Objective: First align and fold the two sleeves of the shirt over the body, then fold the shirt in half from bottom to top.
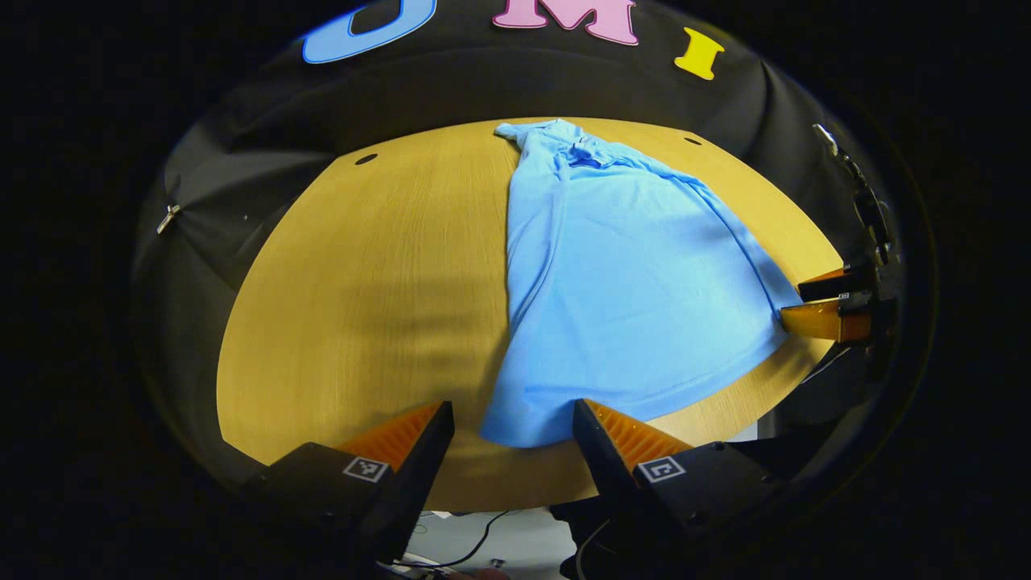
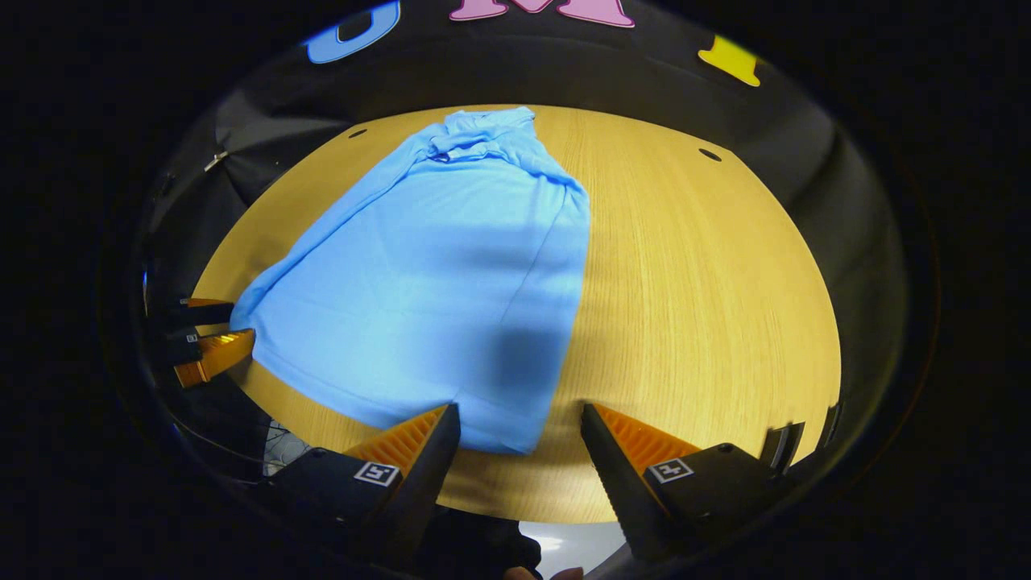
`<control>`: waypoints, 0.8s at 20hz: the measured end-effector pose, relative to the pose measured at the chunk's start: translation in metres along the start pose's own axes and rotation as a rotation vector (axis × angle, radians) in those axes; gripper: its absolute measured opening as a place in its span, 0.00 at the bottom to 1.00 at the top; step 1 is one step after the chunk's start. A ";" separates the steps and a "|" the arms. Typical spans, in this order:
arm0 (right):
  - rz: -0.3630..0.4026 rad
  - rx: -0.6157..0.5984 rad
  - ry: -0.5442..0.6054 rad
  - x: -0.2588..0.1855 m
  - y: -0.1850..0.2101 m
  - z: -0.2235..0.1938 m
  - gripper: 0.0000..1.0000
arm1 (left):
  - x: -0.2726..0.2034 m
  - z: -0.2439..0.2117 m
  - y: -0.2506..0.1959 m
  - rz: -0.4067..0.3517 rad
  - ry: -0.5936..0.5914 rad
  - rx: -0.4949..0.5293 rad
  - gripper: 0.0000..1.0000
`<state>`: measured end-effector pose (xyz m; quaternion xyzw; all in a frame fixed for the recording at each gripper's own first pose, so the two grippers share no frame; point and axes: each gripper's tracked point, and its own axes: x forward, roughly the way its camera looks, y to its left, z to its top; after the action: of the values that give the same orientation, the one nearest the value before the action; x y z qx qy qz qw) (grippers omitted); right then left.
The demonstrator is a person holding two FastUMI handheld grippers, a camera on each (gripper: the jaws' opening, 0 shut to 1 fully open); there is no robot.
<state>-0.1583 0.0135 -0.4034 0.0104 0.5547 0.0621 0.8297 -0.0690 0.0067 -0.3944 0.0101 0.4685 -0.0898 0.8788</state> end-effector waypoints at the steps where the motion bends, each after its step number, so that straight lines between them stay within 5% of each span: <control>1: 0.008 -0.014 0.007 0.002 0.002 0.000 0.95 | 0.001 -0.001 0.000 0.000 0.007 -0.018 0.97; 2: 0.015 -0.024 0.004 0.002 0.003 0.002 0.88 | 0.001 -0.002 -0.001 -0.006 0.014 -0.044 0.97; 4: 0.032 -0.039 0.016 0.003 0.006 0.003 0.89 | 0.000 -0.003 0.001 0.002 0.018 -0.068 0.95; 5: 0.042 -0.051 0.020 0.004 0.009 0.003 0.76 | 0.001 -0.002 -0.001 -0.002 0.017 -0.062 0.92; 7: 0.051 -0.053 0.016 0.003 0.012 0.004 0.65 | 0.002 0.000 -0.009 -0.023 0.022 -0.040 0.72; 12: 0.080 -0.044 0.003 0.005 0.022 0.006 0.05 | 0.004 0.006 -0.022 -0.077 0.024 -0.030 0.07; 13: 0.086 -0.035 -0.004 0.005 0.022 0.008 0.11 | 0.004 0.008 -0.022 -0.082 0.017 -0.051 0.07; 16: 0.094 0.004 -0.025 0.000 0.019 0.013 0.05 | 0.002 0.010 -0.018 -0.076 0.013 -0.073 0.06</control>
<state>-0.1484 0.0325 -0.3971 0.0389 0.5435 0.1000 0.8325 -0.0631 -0.0124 -0.3895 -0.0393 0.4773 -0.1057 0.8715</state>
